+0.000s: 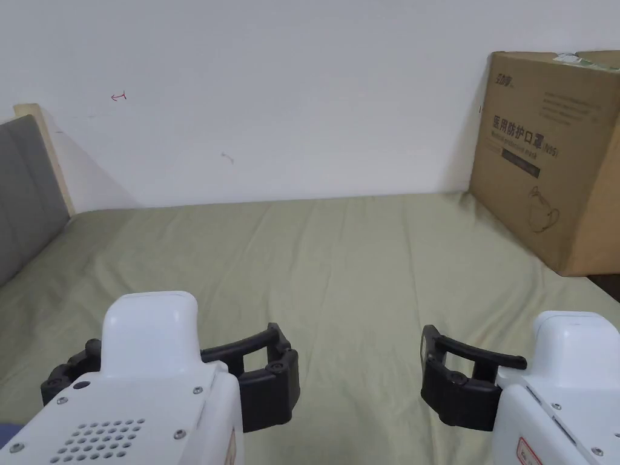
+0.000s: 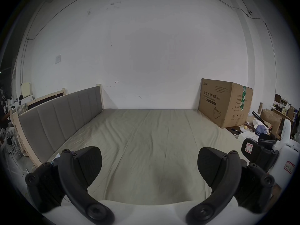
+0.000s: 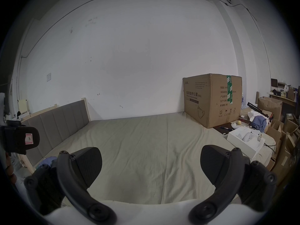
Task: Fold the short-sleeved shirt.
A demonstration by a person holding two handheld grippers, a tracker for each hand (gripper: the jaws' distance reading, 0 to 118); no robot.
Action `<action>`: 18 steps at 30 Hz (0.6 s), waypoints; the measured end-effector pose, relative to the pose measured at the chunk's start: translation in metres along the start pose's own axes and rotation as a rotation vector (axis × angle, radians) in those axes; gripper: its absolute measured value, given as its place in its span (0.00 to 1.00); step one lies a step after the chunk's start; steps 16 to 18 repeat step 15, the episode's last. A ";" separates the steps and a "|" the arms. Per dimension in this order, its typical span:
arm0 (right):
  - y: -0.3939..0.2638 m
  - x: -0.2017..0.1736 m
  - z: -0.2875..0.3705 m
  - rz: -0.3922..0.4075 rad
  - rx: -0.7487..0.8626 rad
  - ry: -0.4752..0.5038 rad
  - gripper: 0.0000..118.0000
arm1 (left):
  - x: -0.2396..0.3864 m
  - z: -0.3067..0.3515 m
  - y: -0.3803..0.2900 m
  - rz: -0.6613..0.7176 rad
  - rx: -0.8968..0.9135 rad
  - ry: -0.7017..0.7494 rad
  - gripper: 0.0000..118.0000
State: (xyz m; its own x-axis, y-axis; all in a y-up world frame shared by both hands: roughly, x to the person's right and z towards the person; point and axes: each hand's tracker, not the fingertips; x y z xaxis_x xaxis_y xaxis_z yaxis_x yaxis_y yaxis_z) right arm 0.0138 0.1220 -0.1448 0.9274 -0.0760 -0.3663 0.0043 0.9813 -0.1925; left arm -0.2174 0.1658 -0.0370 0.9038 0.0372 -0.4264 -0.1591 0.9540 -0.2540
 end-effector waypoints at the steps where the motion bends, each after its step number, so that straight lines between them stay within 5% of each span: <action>1: 0.000 0.000 0.000 0.002 0.000 -0.001 1.00 | 0.000 0.000 0.000 0.003 0.000 0.002 0.98; 18: 0.000 -0.001 0.000 0.003 0.000 0.002 1.00 | -0.003 -0.003 0.003 0.025 0.003 0.007 0.98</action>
